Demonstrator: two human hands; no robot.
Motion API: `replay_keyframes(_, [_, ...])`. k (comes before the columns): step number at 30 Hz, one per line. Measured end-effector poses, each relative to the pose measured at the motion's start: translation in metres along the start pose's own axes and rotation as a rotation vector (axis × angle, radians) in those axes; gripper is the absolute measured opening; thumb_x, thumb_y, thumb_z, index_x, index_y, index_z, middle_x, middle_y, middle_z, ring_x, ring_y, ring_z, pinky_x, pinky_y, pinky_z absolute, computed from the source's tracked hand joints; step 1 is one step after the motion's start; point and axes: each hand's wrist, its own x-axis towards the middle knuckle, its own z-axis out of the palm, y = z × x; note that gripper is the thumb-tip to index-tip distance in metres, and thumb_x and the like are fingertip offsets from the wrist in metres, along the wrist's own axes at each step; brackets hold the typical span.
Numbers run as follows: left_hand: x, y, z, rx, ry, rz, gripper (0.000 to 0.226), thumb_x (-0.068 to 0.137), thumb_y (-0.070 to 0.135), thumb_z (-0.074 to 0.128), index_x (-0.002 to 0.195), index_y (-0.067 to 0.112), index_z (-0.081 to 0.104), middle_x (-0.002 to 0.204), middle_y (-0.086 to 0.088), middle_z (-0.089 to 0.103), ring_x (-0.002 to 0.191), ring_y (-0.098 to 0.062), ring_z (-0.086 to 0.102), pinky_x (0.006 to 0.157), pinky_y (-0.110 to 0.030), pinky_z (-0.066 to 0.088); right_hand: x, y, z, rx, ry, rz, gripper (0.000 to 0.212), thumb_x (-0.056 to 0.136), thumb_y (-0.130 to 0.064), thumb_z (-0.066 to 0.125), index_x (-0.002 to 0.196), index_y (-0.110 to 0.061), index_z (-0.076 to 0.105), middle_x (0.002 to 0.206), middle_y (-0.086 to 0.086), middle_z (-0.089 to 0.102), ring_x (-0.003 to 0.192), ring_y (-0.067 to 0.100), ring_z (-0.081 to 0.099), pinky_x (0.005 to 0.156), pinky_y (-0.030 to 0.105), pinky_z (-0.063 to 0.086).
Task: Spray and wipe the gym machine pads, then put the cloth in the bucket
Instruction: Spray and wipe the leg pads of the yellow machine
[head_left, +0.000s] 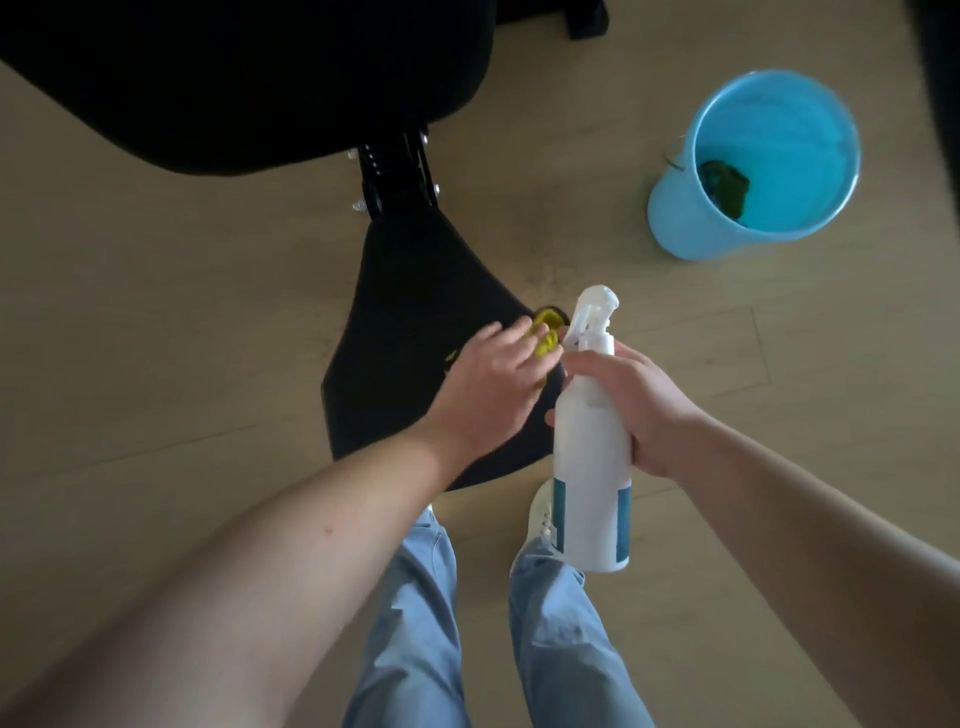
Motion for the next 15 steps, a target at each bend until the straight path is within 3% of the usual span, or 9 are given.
replay_keyframes(5, [-0.034,0.032,0.008,0.077,-0.214,0.443,0.030,0.079,0.029,0.082,0.104,0.016,0.073,0.110,-0.006,0.072,0.129,-0.033,0.059,0.110,-0.053,0.046,-0.013,0.002,-0.019,0.040,0.013,-0.008,0.014,0.091,-0.024,0.073,0.101,-0.034,0.074,0.081,0.013,0.066,0.076,0.034,0.067,0.078,0.054,0.058])
replay_keyframes(6, [-0.030,0.025,0.007,0.080,-0.203,0.522,0.030,0.083,0.031,0.078,0.108,0.016,0.071,0.114,-0.007,0.071,0.131,-0.033,0.058,0.111,-0.054,0.046,-0.014,0.003,-0.022,0.041,0.018,-0.006,0.016,0.090,-0.025,0.073,0.102,-0.034,0.073,0.081,0.012,0.067,0.077,0.034,0.067,0.078,0.053,0.058])
replay_keyframes(8, [-0.013,0.003,0.000,0.147,-0.198,0.600,0.041,0.098,0.038,0.054,0.132,0.017,0.062,0.142,-0.010,0.060,0.144,-0.034,0.045,0.117,-0.056,0.039,-0.015,0.006,-0.026,0.034,0.027,-0.004,0.018,0.093,-0.023,0.072,0.108,-0.032,0.072,0.082,0.012,0.068,0.078,0.033,0.067,0.079,0.052,0.059])
replay_keyframes(10, [0.020,-0.028,-0.011,0.294,-0.196,0.408,0.055,0.104,0.042,0.036,0.153,0.019,0.042,0.161,-0.010,0.041,0.152,-0.036,0.030,0.120,-0.058,0.030,-0.013,0.010,-0.029,0.030,0.031,-0.007,0.018,0.094,-0.022,0.071,0.111,-0.028,0.070,0.081,0.012,0.069,0.078,0.034,0.068,0.080,0.055,0.060])
replay_keyframes(12, [0.055,-0.059,-0.024,0.289,-0.178,-0.001,0.058,0.106,0.046,0.034,0.159,0.022,0.032,0.163,-0.010,0.037,0.155,-0.038,0.020,0.120,-0.062,0.024,-0.010,0.016,-0.033,0.037,0.046,-0.001,0.023,0.091,-0.024,0.074,0.113,-0.030,0.070,0.080,0.010,0.068,0.080,0.035,0.069,0.084,0.059,0.059])
replay_keyframes(13, [0.066,-0.068,-0.027,0.236,-0.180,-0.179,0.056,0.107,0.046,0.034,0.158,0.023,0.033,0.162,-0.009,0.039,0.155,-0.038,0.019,0.119,-0.064,0.022,-0.010,0.019,-0.034,0.042,0.050,-0.001,0.028,0.087,-0.026,0.076,0.114,-0.031,0.071,0.079,0.010,0.068,0.080,0.036,0.069,0.086,0.062,0.058])
replay_keyframes(15, [0.070,-0.066,-0.022,0.148,-0.140,-0.300,0.045,0.107,0.042,0.040,0.148,0.023,0.050,0.154,-0.007,0.049,0.152,-0.038,0.024,0.117,-0.067,0.023,-0.009,0.023,-0.036,0.068,0.050,-0.003,0.030,0.084,-0.027,0.076,0.114,-0.030,0.071,0.077,0.009,0.067,0.081,0.037,0.067,0.090,0.065,0.056])
